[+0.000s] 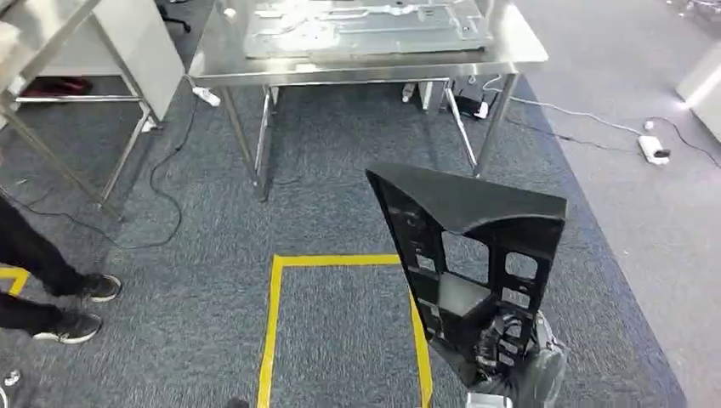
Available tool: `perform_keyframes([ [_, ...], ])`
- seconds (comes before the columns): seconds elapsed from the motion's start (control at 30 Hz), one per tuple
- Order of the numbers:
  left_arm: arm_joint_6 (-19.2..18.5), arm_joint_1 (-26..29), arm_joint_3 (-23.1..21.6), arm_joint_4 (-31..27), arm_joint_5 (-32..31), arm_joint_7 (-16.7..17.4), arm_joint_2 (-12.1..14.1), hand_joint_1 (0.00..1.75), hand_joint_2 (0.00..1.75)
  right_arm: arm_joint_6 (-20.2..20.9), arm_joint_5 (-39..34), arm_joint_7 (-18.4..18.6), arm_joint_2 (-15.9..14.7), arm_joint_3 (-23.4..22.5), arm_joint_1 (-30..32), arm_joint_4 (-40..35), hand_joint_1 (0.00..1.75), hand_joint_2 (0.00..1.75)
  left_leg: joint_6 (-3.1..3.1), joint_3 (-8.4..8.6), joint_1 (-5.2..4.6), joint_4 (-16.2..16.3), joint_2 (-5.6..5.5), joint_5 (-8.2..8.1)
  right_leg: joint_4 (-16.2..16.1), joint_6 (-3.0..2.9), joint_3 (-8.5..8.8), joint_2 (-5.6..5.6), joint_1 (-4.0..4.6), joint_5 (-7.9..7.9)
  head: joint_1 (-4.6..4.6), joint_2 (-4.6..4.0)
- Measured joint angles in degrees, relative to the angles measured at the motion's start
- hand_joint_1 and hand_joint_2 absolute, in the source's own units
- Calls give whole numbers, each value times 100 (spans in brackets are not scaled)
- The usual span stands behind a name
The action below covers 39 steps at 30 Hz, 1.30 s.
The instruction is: Take the parts from the cabinet and place them on the table.
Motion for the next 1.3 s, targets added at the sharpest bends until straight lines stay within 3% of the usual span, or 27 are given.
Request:
perform_keyframes([
  [0.07,-4,17,0,0,-2,0,9,0,175,2,35,64,-29,29,-1,42,175,175,-5,-425,-2,704,-22,-180,12,-13,4,96,25,-14,2,0],
  [0.1,-35,30,0,0,-4,0,9,0,175,2,90,86,-39,33,-10,70,175,175,2,-429,-2,627,-21,-14,21,-15,13,138,28,-24,2,0],
  [0.13,-66,44,0,0,-13,0,11,0,175,2,158,90,-44,40,-17,99,175,175,16,-318,-2,314,-22,247,37,-2,22,176,29,-40,2,0],
  [0.2,-122,35,0,0,-20,-26,20,0,175,2,394,90,-42,46,-26,151,175,175,73,141,-5,-761,-45,855,108,40,43,224,28,-104,2,0],
  [0.27,-142,29,-2,0,-37,-44,33,0,175,2,518,94,-42,46,-40,190,175,175,123,242,-38,-998,-91,791,183,106,7,240,63,-157,9,0],
  [0.37,-164,29,-2,0,-52,-55,44,0,175,2,533,105,-42,46,-47,258,175,175,190,231,-56,-1013,-86,807,151,182,11,239,46,-149,9,0],
  [0.43,-184,32,0,0,-52,-54,46,0,175,0,511,103,-42,48,-49,273,175,175,256,274,-4,-1080,-52,840,340,256,-60,150,31,-292,22,0],
  [0.53,-199,34,-2,0,-55,-54,46,0,175,2,490,97,-44,57,-86,313,175,175,302,289,-4,-1080,-22,806,1532,349,-668,86,-22,-834,20,0],
  [0.57,-210,40,-2,0,-55,-59,48,0,175,2,476,90,-44,59,-85,330,175,175,301,299,-4,-1079,-13,788,1831,366,-846,81,-34,-885,22,0],
  [0.6,-223,44,-2,0,-55,-72,52,0,175,2,461,83,-48,59,-85,343,175,175,293,319,-4,-1079,-10,768,1846,375,-890,71,-48,-788,20,0],
  [0.63,-238,45,0,0,-54,-90,52,0,175,2,452,77,-48,59,-86,348,175,175,288,352,-3,-1079,-9,744,1608,374,-799,58,-58,-559,20,0],
  [0.7,-273,41,-2,0,-61,-105,52,0,175,0,448,66,-48,68,-90,348,175,175,251,464,-2,-1080,-8,681,566,322,-300,20,-52,35,22,0],
  [0.73,-278,46,-2,0,-66,-105,50,0,175,0,448,66,-50,68,-102,348,175,175,224,461,3,-1095,-3,655,273,284,-138,-32,-32,16,22,0],
  [0.77,-282,36,-2,0,-70,-109,50,0,175,0,450,66,-50,70,-106,348,175,175,176,486,-33,-1081,-1,624,144,245,-98,-60,25,-59,22,0],
  [0.83,-282,38,-2,0,-70,-111,52,0,175,0,448,64,-50,72,-108,348,175,175,125,505,-21,-1134,16,619,174,192,-114,-34,39,-83,15,0],
  [0.87,-282,37,-2,0,-72,-111,52,0,175,0,448,64,-50,72,-106,348,175,175,94,562,-21,-1179,42,615,150,158,-101,-10,43,-97,15,0],
  [0.9,-282,30,-4,0,-72,-111,52,0,175,0,448,64,-50,77,-107,348,175,175,48,582,-39,-1172,54,574,46,109,10,12,-37,-72,7,0],
  [0.93,-280,27,-4,0,-74,-116,57,0,175,0,448,59,-50,83,-107,348,175,175,40,577,-23,-1037,12,530,-7,90,92,14,-24,-79,5,0],
  [0.97,-280,22,-4,0,-77,-116,57,0,175,2,448,57,-50,83,-121,348,175,175,41,432,-19,-754,-9,395,-13,37,132,4,-22,-104,-22,0],
  [1.0,-280,26,-4,0,-79,-116,57,0,175,0,448,46,-50,92,-137,348,175,175,32,125,-20,-228,-15,172,-11,-2,161,4,-12,-138,-17,0],
  [1.07,-278,40,-4,0,-105,-116,63,0,175,2,448,40,-50,92,-132,350,175,175,15,-394,-18,553,-15,-13,-7,-34,232,21,14,-215,-19,0],
  [1.1,-275,60,-4,0,-116,-116,63,0,175,2,441,31,-50,92,-132,350,175,175,13,-529,-18,640,-14,100,-4,-33,284,47,17,-260,-22,0],
  [1.13,-275,73,-4,0,-118,-116,63,0,175,2,441,22,-50,92,-132,350,175,175,21,-512,-19,457,-15,336,-4,-23,354,75,20,-310,-22,0],
  [1.2,-275,71,-4,0,-120,-118,63,0,175,2,441,11,-50,94,-133,348,175,175,67,-210,-21,-425,-17,992,-4,8,527,103,27,-428,-24,0],
  [1.23,-275,75,-4,0,-120,-118,66,0,175,2,441,7,-50,94,-134,350,175,175,123,-57,-35,-866,-29,1174,-5,27,557,103,25,-504,-17,0],
  [1.27,-275,80,-4,0,-120,-118,79,0,175,2,441,5,-50,94,-148,348,175,175,140,29,-75,-895,-37,1058,15,81,568,107,63,-557,-7,0],
  [1.3,-275,45,-7,2,-120,-127,79,0,175,2,441,3,-50,94,-149,348,175,175,171,58,-77,-958,-32,992,-5,116,570,122,36,-571,-24,0],
])
